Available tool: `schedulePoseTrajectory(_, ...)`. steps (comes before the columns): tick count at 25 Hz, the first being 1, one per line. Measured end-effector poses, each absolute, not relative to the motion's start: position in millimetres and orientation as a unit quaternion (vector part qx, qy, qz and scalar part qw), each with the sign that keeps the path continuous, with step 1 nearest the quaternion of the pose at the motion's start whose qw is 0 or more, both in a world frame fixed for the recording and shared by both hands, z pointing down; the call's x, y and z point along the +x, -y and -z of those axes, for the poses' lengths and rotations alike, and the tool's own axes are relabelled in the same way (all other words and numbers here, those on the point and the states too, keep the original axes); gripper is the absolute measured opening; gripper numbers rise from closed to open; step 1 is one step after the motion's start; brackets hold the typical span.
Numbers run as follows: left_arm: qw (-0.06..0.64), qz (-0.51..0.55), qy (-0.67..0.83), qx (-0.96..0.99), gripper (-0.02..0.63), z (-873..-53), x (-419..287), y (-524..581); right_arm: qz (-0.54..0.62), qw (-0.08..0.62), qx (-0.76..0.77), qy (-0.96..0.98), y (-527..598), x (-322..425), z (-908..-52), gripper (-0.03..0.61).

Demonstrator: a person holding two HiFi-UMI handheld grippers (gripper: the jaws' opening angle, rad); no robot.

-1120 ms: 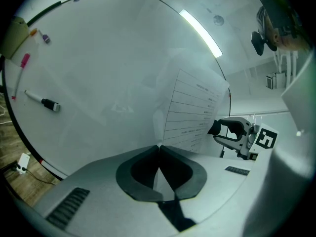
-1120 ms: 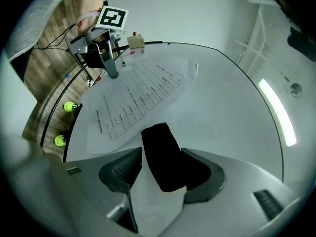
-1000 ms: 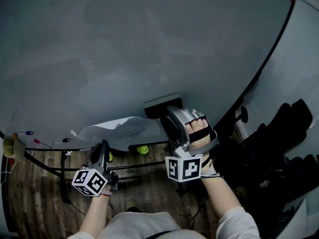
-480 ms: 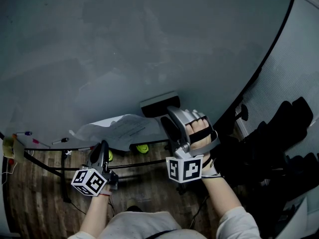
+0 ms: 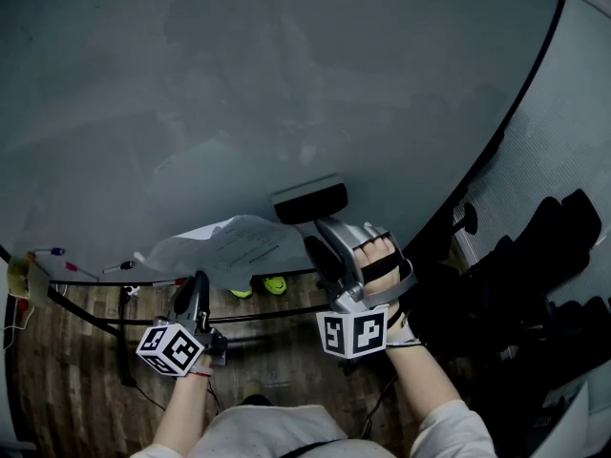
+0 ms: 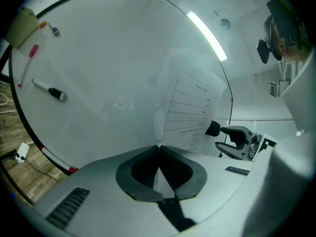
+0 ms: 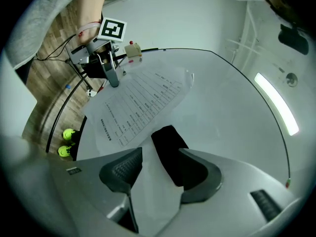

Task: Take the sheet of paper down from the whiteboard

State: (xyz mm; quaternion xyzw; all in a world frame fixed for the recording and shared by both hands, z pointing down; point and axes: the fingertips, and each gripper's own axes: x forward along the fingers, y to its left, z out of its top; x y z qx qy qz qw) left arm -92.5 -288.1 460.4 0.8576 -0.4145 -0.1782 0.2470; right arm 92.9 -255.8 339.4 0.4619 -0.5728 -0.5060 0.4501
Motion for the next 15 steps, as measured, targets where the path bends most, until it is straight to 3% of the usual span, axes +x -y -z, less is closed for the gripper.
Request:
schedulePoseTrajectory(1,0.247,0.178,0.415,0.857,0.015,-460,-93,288,0.498,0.448,0.461,0.582,255,92,-344,0.230)
schedulePoseTrajectory(3,0.248,0.178,0.416,0.857,0.015,-460,-93,288,0.483,0.448,0.456,0.598,255,90,-356,0.146)
schedulePoseTrajectory(8,0.247,0.172,0.421,0.855,0.015,-463,-95,288,0.425,0.460,0.448,0.638,260,94,-396,0.141)
schedulePoseTrajectory(15,0.248,0.170,0.427,0.853,0.015,-465,-98,290,0.282,0.423,0.476,0.718,271,104,-438,0.151)
